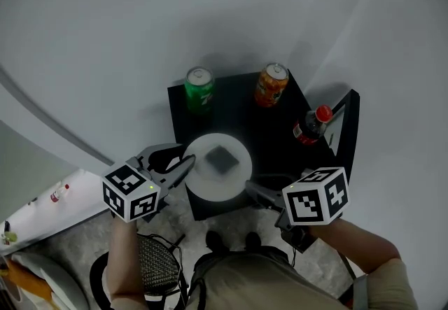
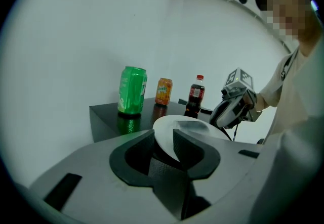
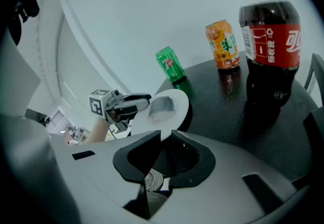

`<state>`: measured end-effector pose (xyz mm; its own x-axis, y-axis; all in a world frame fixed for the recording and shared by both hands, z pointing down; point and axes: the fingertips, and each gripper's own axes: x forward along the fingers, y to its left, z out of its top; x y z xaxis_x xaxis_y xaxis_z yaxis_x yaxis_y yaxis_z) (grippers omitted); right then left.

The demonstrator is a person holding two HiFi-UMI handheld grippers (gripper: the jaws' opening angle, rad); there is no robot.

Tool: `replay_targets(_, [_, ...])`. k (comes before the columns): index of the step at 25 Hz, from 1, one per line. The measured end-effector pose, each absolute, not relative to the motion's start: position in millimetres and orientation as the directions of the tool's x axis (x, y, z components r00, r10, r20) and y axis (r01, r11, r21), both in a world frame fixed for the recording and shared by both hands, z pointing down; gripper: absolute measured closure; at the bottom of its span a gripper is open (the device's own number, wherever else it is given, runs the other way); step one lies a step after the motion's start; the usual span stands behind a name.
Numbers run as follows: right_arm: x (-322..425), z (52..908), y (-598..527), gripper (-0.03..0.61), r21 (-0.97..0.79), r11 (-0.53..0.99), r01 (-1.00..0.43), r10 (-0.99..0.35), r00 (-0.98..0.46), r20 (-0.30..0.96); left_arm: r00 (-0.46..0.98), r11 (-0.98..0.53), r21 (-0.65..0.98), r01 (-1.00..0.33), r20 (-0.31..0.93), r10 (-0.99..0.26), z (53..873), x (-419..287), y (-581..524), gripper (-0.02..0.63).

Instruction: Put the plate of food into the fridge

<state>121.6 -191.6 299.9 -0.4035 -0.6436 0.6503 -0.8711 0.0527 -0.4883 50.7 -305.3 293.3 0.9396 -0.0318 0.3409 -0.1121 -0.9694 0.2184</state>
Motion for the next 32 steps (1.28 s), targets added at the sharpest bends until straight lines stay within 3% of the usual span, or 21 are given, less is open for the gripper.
replay_targets(6, [114.8,300.9,-192.7,0.520,-0.463,0.096,-0.881,-0.636,-0.412,0.652,0.942,-0.936,0.281,-0.213,0.314,-0.120,296.8,37.9,-310.0,0.494])
replay_targets(14, [111.7,299.9,-193.6,0.526,-0.453,0.115,-0.884,-0.646,-0.413,0.642,0.969,-0.865,0.473,-0.169,0.239,-0.058,299.1,29.0,-303.3,0.495])
replay_targets(27, [93.1,297.7,-187.0,0.526,-0.527,0.132,-0.839,-0.660,-0.471,0.585,0.981,-0.797,0.580,-0.167,0.179,-0.076,298.6,2.1,-291.9,0.506])
replay_targets(32, [90.7,297.5,-187.7,0.527,-0.500,0.161,-0.851,-0.662,-0.469,0.585,0.986,-0.761,0.638,-0.117,0.164,-0.015,301.1,-4.7,-282.7,0.503])
